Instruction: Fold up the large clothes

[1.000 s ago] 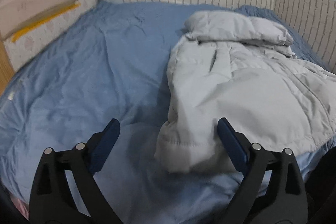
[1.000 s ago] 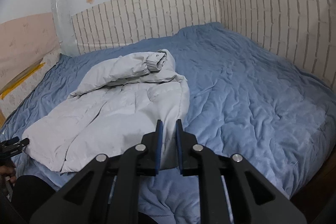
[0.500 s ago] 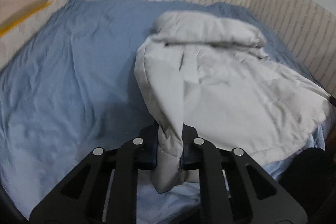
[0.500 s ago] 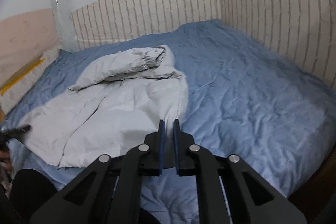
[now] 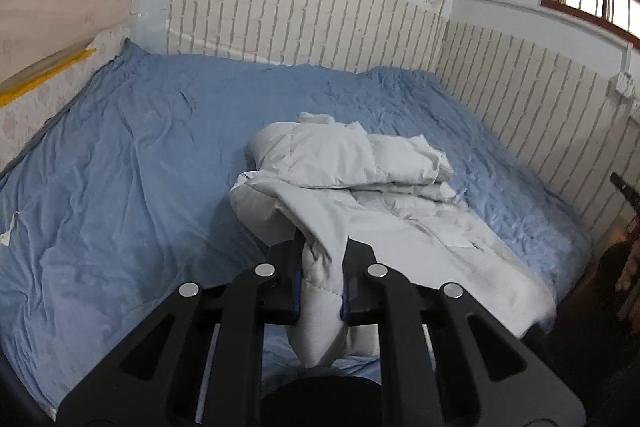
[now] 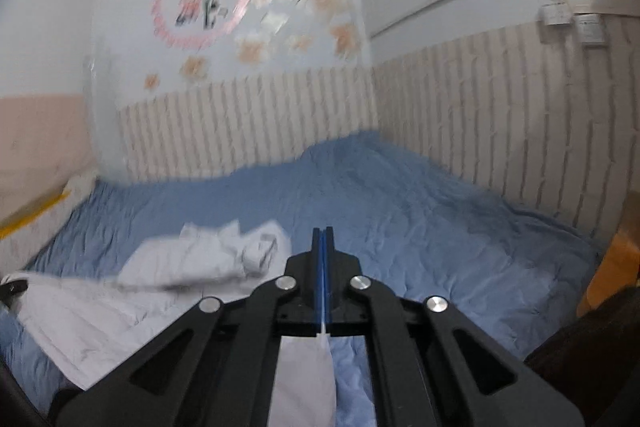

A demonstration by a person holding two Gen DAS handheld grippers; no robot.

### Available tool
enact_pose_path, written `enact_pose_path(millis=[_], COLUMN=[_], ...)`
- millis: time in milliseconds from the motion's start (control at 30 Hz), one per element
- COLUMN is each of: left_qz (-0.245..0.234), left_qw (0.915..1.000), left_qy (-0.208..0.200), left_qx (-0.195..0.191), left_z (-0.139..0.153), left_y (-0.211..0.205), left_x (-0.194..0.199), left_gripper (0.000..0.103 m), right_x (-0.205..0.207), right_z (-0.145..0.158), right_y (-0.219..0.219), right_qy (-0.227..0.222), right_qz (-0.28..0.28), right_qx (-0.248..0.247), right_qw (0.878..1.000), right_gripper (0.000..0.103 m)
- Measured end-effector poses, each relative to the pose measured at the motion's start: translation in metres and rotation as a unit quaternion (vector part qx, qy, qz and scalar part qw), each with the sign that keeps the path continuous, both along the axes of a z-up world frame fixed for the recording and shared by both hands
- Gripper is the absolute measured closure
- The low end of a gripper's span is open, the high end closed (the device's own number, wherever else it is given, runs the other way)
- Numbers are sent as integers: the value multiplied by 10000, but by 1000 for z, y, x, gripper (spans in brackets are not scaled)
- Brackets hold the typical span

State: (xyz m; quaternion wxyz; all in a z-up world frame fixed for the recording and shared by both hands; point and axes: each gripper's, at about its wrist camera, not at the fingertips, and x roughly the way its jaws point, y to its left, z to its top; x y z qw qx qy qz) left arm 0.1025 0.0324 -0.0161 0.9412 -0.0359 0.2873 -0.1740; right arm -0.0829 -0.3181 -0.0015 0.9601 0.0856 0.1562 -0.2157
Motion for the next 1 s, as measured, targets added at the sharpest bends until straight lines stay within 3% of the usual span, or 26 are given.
enact_pose_path(millis=[100,167,200,233,367,500,567,600,633,700,733,833,933,1000], left_qz=[148,172,171,162,176,224,222,219,218,266,309,356,259,241], left_qw=[9997,9996,9997,9997,9995,9987,9983,9981,9978,9980,9984,9991,9964,9948], left_qy=[131,165,174,185,277,456,524,559,589,503,381,42,122,74], left_qx=[-127,-131,-93,-51,33,10,-88,-164,-210,-269,-287,-216,-796,-987], left_z=[-12,-17,-20,-21,-34,-53,-62,-65,-67,-67,-64,-47,-33,-23], left_y=[1,4,4,4,3,10,14,16,18,20,21,15,15,13], left_x=[5,6,7,8,5,1,0,0,0,-1,-4,-10,1,12], left_gripper=[92,92,91,91,91,90,89,89,89,89,89,90,90,90], right_x=[14,19,21,21,23,28,35,39,39,41,42,40,40,49], right_z=[-30,-62,-75,-91,-140,-171,-184,-186,-187,-184,-179,-152,-107,-89], right_y=[-10,-15,-15,-13,1,4,12,14,16,22,22,21,15,13], right_qy=[531,872,980,1085,1641,1935,2096,2132,2185,2121,2054,1630,1062,887], right_qz=[26,-40,-25,46,435,880,1157,1229,1242,1323,1324,1332,1247,1215], right_qx=[384,626,726,865,1148,1854,2099,2092,2000,1908,1912,1924,1545,1290], right_qw=[9978,9942,9925,9903,9788,9594,9480,9464,9470,9493,9506,9585,9743,9802], right_gripper=[98,53,16,14,14,14,21,41,72,91,94,96,97,97])
